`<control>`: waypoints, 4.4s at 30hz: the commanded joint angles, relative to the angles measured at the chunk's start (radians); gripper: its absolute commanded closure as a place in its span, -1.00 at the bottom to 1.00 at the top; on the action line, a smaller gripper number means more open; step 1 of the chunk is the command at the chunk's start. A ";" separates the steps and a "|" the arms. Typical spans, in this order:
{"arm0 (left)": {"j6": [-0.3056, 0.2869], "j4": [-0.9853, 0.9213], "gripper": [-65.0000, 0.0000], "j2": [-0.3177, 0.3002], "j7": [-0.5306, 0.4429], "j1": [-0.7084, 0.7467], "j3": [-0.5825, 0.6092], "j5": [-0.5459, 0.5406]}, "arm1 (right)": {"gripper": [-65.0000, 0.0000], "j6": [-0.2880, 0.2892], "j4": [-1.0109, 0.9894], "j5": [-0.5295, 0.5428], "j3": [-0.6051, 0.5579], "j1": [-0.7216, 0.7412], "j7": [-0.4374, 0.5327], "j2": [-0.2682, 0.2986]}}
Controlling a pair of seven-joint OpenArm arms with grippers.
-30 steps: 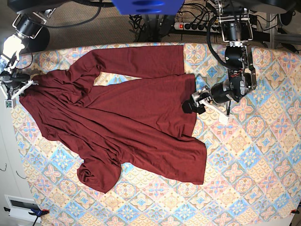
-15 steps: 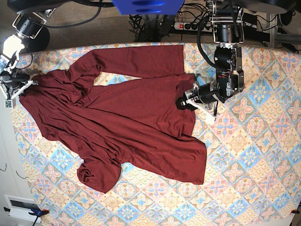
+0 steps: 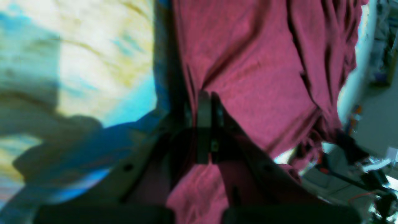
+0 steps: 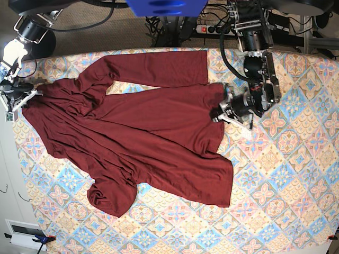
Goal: Layout the t-shirt on the table in an organized manner, then fold the t-shirt properly
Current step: 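Grasp the shirt fabric with the left gripper near the sleeve seam, then drag the grasped fabric with the left gripper away from the right gripper, then release and reach the left gripper back to the shirt sleeve, then grasp the sleeve with the left gripper and pull it outward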
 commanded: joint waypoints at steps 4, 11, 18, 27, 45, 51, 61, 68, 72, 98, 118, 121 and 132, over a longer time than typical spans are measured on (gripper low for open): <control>0.015 -0.055 1.00 -0.085 -0.049 -0.084 -0.020 0.044 | 1.00 -0.004 0.072 0.014 0.007 0.011 -0.008 0.027; 0.015 -0.162 1.00 -0.137 -0.080 -0.154 -0.107 0.051 | 1.00 -0.003 0.124 0.015 0.007 0.011 -0.065 0.016; 0.014 -0.158 1.00 -0.182 -0.074 -0.092 -0.112 0.038 | 1.00 -0.003 0.122 0.015 0.006 0.004 -0.065 0.013; 0.008 -0.150 1.00 -0.193 -0.058 0.026 -0.109 -0.069 | 1.00 -0.003 0.119 0.015 -0.089 -0.010 -0.065 0.013; 0.011 0.134 0.58 -0.309 0.037 0.202 -0.129 -0.143 | 1.00 -0.004 0.006 0.011 -0.161 0.128 -0.054 0.015; 0.011 0.137 0.58 -0.363 0.022 0.215 -0.129 -0.141 | 1.00 -0.004 0.006 0.011 -0.161 0.129 -0.054 0.019; 0.008 0.139 0.58 -0.357 0.020 0.239 -0.126 -0.146 | 1.00 -0.004 0.006 0.011 -0.161 0.125 -0.054 0.019; 0.006 0.140 0.57 -0.361 0.022 0.242 -0.130 -0.178 | 1.00 -0.004 0.006 0.011 -0.163 0.125 -0.058 0.019; 0.006 0.140 0.33 -0.380 0.018 0.265 -0.161 -0.244 | 1.00 -0.004 0.006 0.011 -0.163 0.125 -0.058 0.019; -0.015 0.498 -0.66 -0.232 0.081 0.449 0.124 -0.328 | 1.00 -0.004 0.007 0.011 -0.161 0.128 -0.055 0.019; -0.014 0.291 -0.24 -0.148 0.084 0.364 0.442 -0.118 | 1.00 -0.004 0.007 0.011 -0.148 0.123 -0.055 0.021; -0.021 0.287 0.43 -0.156 0.081 0.371 0.457 -0.120 | 1.00 -0.004 0.007 0.011 -0.102 0.123 -0.057 0.021; -0.023 0.432 1.00 -0.311 0.088 0.410 0.453 -0.226 | 1.00 -0.004 0.006 0.011 -0.091 0.089 -0.055 0.021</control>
